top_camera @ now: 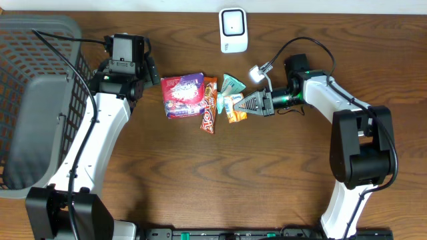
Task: Scan the item barcode
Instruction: 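Carry the Kleenex pack up to the scanner face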
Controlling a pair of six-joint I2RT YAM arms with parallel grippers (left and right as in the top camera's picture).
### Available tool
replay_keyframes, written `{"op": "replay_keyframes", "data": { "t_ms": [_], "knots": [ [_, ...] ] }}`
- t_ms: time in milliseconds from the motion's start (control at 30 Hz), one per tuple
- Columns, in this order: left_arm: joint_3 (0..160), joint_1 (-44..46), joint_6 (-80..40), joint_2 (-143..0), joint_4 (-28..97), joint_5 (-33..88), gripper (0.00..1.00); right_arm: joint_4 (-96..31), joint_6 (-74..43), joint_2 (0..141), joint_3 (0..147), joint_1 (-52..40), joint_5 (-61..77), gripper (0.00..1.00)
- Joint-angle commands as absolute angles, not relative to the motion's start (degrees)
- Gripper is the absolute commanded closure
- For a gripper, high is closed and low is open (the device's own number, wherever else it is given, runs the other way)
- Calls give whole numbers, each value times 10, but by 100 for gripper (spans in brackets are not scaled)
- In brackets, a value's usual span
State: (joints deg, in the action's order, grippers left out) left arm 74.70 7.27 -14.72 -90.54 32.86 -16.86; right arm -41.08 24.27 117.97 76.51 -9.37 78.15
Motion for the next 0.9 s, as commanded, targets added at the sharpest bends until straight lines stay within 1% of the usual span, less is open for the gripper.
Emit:
{"op": "replay_keyframes", "data": {
  "t_ms": [0, 67, 100, 133, 200, 267, 433, 567, 633, 667, 767, 867],
  "knots": [
    [750, 71, -140, -907, 330, -176, 1, -380, 174, 1183, 769, -97, 752, 99],
    [750, 71, -140, -907, 330, -176, 1, -338, 67, 1183, 769, -102, 683, 99],
    [750, 71, -140, -907, 330, -176, 1, -312, -16, 1182, 770, -109, 602, 99],
    [750, 71, -140, -907, 330, -176, 1, -302, -68, 1180, 772, -115, 533, 99],
    [750, 71, -140, -907, 330, -176, 1, -309, -124, 1175, 782, -131, 406, 99],
    [750, 71, -140, -907, 330, -176, 1, -339, -150, 1169, 803, -148, 297, 99],
    [750, 71, -140, -907, 330, -176, 1, -444, -159, 1165, 898, -197, -22, 99],
    [750, 71, -140, -907, 330, -176, 1, -447, -156, 1165, 959, -234, -239, 99],
    [750, 71, -140, -907, 330, -176, 1, -408, -135, 1165, 972, -247, -298, 99],
    [750, 71, -140, -907, 330, -176, 0, -364, -105, 1165, 975, -253, -324, 99],
    [750, 71, -140, -907, 330, -176, 1, -264, -56, 1168, 975, -256, -331, 99],
    [750, 71, -140, -907, 330, -176, 1, -170, -48, 1177, 975, -255, -328, 99]
  ]
}}
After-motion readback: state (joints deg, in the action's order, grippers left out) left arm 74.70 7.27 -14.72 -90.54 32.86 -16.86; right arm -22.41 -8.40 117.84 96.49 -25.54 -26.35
